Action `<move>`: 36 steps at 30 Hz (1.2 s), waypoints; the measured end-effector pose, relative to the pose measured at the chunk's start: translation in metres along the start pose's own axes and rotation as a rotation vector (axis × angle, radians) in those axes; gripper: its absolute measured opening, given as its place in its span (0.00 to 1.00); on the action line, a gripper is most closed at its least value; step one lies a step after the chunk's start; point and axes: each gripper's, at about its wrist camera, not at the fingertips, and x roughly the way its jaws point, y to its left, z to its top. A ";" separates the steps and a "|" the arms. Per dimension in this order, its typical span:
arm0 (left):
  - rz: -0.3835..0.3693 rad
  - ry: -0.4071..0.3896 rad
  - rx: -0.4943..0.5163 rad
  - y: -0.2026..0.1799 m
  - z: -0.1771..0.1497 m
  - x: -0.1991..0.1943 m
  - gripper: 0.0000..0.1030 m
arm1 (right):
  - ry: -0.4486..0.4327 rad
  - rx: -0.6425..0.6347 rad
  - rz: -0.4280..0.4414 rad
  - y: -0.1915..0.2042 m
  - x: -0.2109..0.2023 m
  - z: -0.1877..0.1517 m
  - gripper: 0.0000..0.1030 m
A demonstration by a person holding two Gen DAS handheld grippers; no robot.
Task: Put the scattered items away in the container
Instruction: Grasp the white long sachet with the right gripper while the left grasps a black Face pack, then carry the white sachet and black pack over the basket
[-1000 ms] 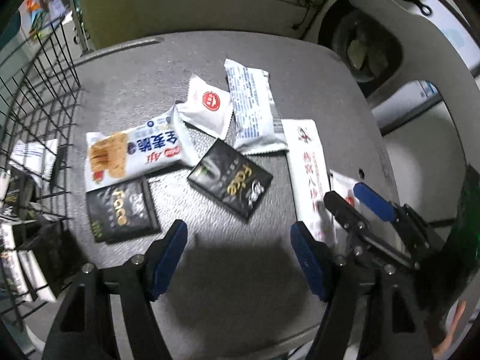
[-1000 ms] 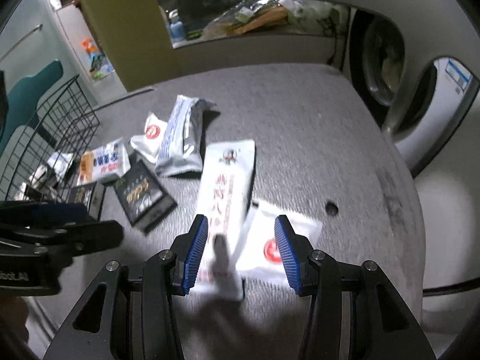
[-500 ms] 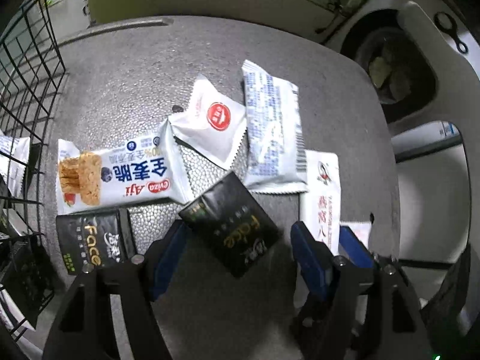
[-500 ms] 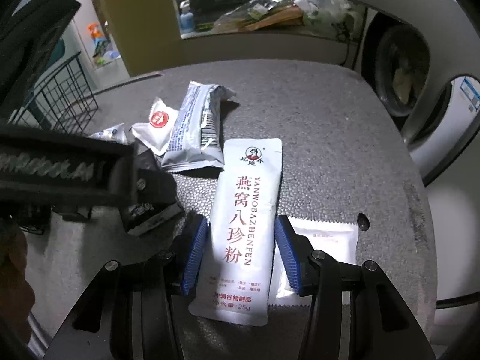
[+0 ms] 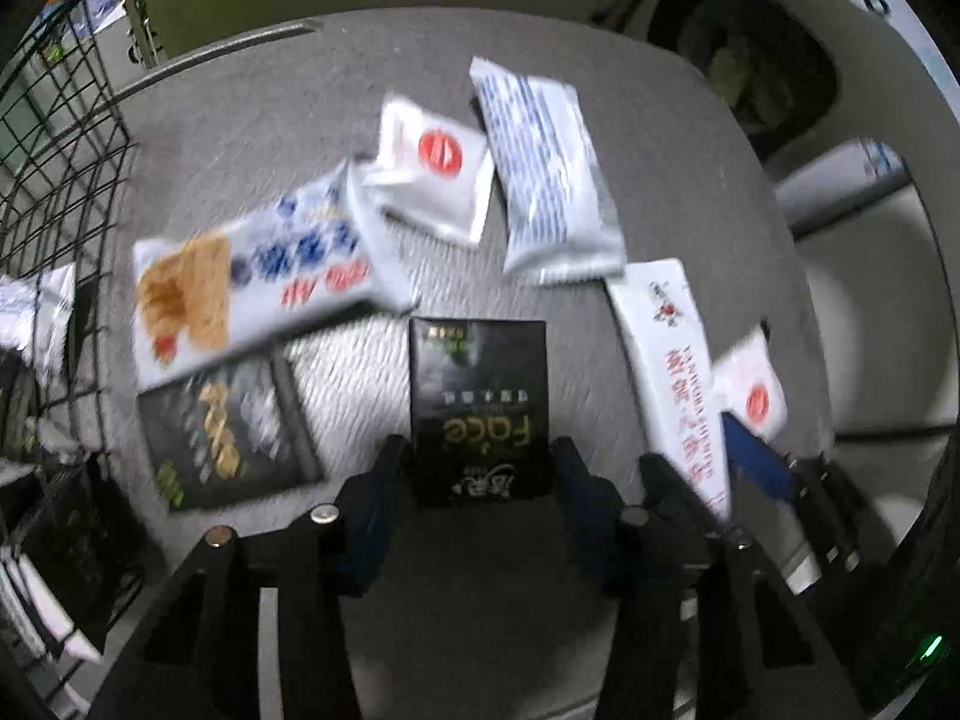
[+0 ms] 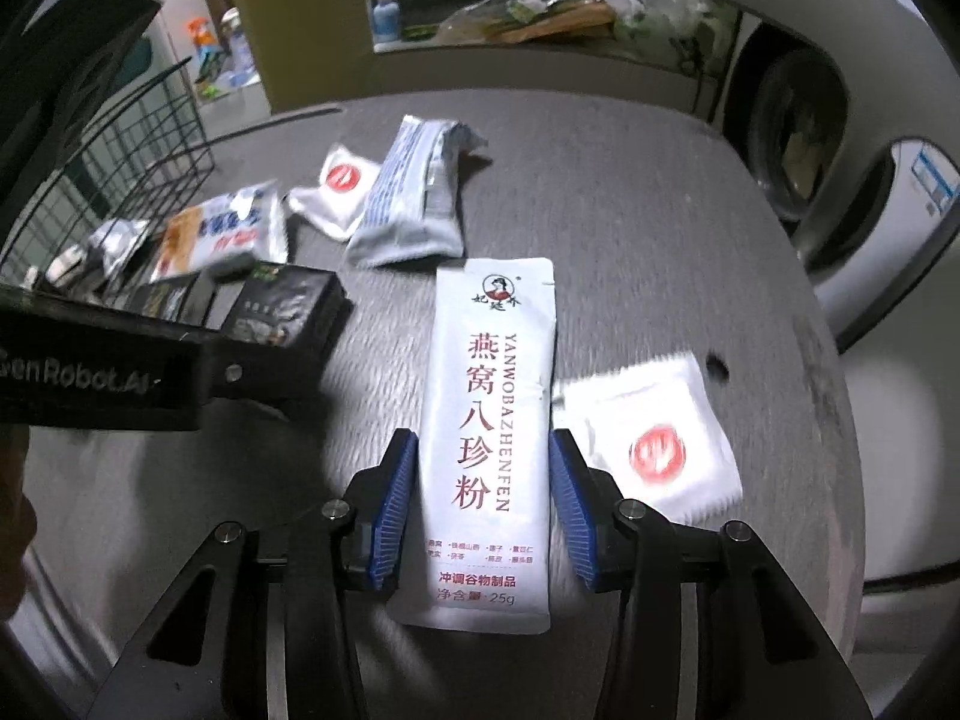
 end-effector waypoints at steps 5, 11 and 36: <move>0.019 0.012 0.043 0.006 -0.027 -0.004 0.53 | 0.018 -0.006 0.013 -0.002 -0.011 -0.019 0.44; 0.097 -0.010 0.085 0.002 -0.038 -0.001 0.62 | 0.002 0.003 -0.019 -0.001 -0.012 -0.022 0.50; 0.094 -0.081 0.090 0.038 -0.019 -0.054 0.51 | -0.022 0.003 -0.018 0.001 -0.037 -0.016 0.39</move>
